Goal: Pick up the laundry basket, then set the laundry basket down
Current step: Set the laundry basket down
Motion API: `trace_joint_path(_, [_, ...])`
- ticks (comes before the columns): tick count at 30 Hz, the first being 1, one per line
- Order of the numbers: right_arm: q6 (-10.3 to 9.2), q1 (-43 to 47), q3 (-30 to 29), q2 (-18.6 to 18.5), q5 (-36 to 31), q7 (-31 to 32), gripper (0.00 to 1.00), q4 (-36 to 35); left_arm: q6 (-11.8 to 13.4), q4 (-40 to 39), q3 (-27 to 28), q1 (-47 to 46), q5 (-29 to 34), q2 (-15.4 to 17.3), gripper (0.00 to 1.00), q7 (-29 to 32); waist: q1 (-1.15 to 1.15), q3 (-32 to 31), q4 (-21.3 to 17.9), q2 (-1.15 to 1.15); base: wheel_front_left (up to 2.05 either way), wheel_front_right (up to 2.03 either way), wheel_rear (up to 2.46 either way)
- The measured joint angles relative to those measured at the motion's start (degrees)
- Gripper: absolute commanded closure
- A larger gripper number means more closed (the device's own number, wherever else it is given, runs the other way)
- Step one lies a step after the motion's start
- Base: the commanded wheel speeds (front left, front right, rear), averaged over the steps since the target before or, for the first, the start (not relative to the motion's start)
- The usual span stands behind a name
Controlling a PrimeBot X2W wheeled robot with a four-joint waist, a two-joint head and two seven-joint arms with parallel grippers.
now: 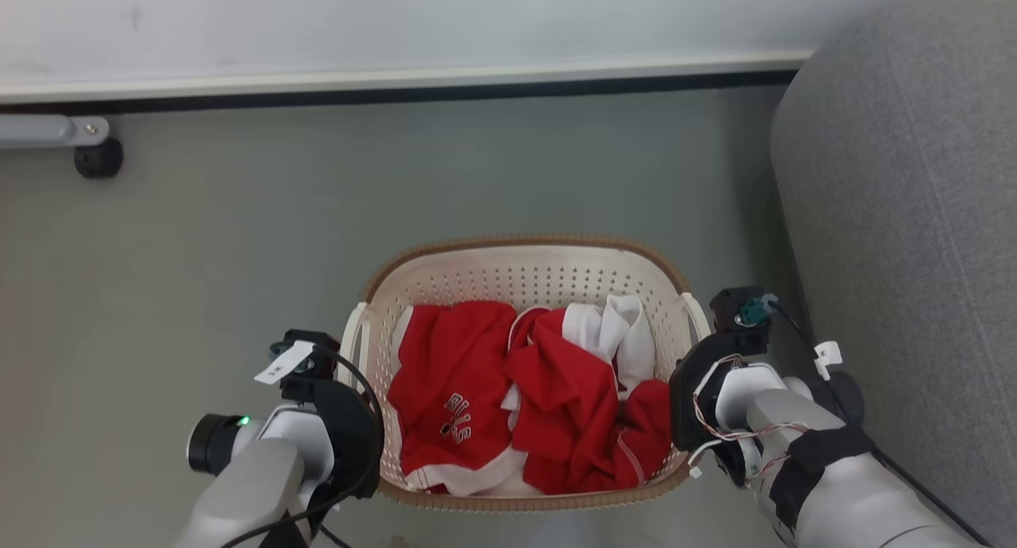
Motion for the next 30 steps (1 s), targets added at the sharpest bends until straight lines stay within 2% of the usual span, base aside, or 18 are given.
trace_joint_path(30, [0.08, -12.0, -1.0, -0.4, -0.5, -8.4, 1.0, 1.5, 1.5, -0.8, -0.2, -12.6, 1.3, 0.8, 1.0, -5.0, 0.0, 18.9, -0.3, 0.0, 0.0, 0.0, 0.0])
